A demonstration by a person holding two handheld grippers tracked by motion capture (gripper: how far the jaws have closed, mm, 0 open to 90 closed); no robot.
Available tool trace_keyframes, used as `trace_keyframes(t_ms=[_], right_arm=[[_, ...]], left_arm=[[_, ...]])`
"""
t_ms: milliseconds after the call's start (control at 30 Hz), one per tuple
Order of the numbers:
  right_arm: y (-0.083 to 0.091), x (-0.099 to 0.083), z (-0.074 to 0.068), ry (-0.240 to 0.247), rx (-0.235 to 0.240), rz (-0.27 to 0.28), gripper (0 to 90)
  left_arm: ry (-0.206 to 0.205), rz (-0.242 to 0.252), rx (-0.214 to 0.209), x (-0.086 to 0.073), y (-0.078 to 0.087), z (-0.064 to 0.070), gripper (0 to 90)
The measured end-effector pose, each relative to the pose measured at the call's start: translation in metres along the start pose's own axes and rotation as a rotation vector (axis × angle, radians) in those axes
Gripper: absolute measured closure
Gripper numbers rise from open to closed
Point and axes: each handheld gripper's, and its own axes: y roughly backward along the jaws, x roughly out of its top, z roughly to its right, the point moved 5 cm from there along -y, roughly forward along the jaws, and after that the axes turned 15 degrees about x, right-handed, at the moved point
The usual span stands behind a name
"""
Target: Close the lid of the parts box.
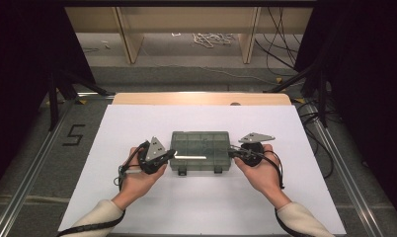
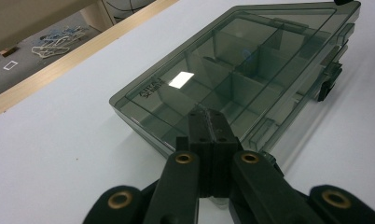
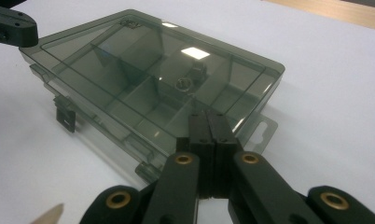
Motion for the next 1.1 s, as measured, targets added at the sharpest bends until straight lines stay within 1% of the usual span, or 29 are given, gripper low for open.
trace_keyframes(t_ms=[33,67,100,133,167,200,233,267,300,433,467,500,567,600,633,667,700,733,767,833,867,900,933,967,1000,1033,1100], right_arm=[[0.0,0.0,0.0,0.0,0.005,0.0,90.0],[-0.001,-0.001,0.0,0.005,-0.004,0.001,90.0],[-0.001,-0.001,0.001,0.009,-0.001,0.002,90.0],[-0.001,-0.002,0.0,0.001,0.002,-0.006,90.0],[-0.002,-0.002,0.002,0.022,0.001,-0.003,90.0],[-0.002,-0.003,0.0,0.002,0.002,-0.014,90.0],[-0.003,-0.004,0.0,0.001,0.005,-0.006,90.0],[-0.003,-0.004,0.001,0.014,-0.001,-0.013,90.0],[-0.003,-0.004,0.002,0.023,0.005,-0.016,90.0],[-0.004,-0.005,0.001,0.016,0.006,-0.019,90.0],[-0.004,-0.006,0.001,0.01,0.008,-0.024,90.0],[-0.005,-0.006,0.001,0.004,0.003,-0.02,90.0],[-0.005,-0.007,0.001,0.009,0.005,-0.03,90.0],[-0.005,-0.007,0.0,0.001,0.009,-0.033,90.0],[-0.006,-0.007,0.001,0.01,0.012,-0.03,90.0],[-0.006,-0.007,0.0,-0.003,0.014,-0.035,90.0],[-0.006,-0.008,0.0,-0.006,0.013,-0.037,90.0],[-0.006,-0.008,0.0,-0.008,0.011,-0.038,90.0],[-0.007,-0.008,0.002,0.012,0.011,-0.037,90.0],[-0.007,-0.009,0.0,-0.012,0.013,-0.044,90.0],[-0.007,-0.01,0.0,-0.015,0.013,-0.042,90.0],[-0.008,-0.01,0.002,0.0,0.011,-0.039,90.0],[-0.008,-0.01,0.002,-0.002,0.012,-0.04,90.0],[-0.008,-0.01,0.001,-0.01,0.013,-0.045,90.0],[-0.008,-0.01,0.001,-0.013,0.015,-0.051,90.0],[-0.008,-0.011,0.001,-0.015,0.014,-0.055,90.0],[-0.008,-0.011,0.001,-0.017,0.013,-0.058,90.0]], left_arm=[[-0.002,0.0,0.002,0.0,0.0,0.0,89.7],[-0.001,-0.001,-0.003,0.0,0.0,0.001,89.7],[-0.007,-0.006,-0.002,-0.001,0.0,0.001,89.7],[-0.009,-0.003,-0.008,-0.001,-0.001,0.002,89.7],[-0.003,-0.005,-0.006,-0.001,-0.001,0.003,89.7],[-0.009,-0.01,-0.01,-0.002,-0.001,0.003,89.7],[-0.011,-0.012,-0.008,-0.002,-0.001,0.003,89.7],[-0.011,-0.006,-0.008,-0.003,-0.002,0.004,89.7],[-0.009,-0.011,-0.014,-0.003,-0.002,0.005,89.7],[-0.013,-0.009,-0.013,-0.004,-0.002,0.006,89.7],[-0.013,-0.02,-0.023,-0.004,-0.002,0.006,89.7],[-0.016,-0.019,-0.016,-0.004,-0.002,0.006,89.7],[-0.02,-0.023,-0.015,-0.005,-0.002,0.007,89.7],[-0.034,-0.028,-0.018,-0.005,-0.002,0.006,89.7],[-0.029,-0.025,-0.022,-0.005,-0.003,0.007,89.7],[-0.032,-0.03,-0.022,-0.006,-0.002,0.007,89.7],[-0.031,-0.031,-0.025,-0.006,-0.003,0.007,89.7],[-0.036,-0.03,-0.014,-0.006,-0.003,0.007,89.7],[-0.037,-0.032,-0.023,-0.006,-0.003,0.008,89.7],[-0.034,-0.038,-0.03,-0.007,-0.004,0.008,89.7],[-0.034,-0.034,-0.021,-0.007,-0.004,0.008,89.7],[-0.037,-0.035,-0.021,-0.008,-0.004,0.008,89.7],[-0.029,-0.041,-0.031,-0.008,-0.004,0.009,89.7],[-0.039,-0.044,-0.035,-0.008,-0.004,0.009,89.7],[-0.034,-0.044,-0.036,-0.008,-0.004,0.01,89.7],[-0.036,-0.042,-0.029,-0.008,-0.004,0.01,89.7],[-0.043,-0.043,-0.03,-0.009,-0.005,0.01,89.7]])
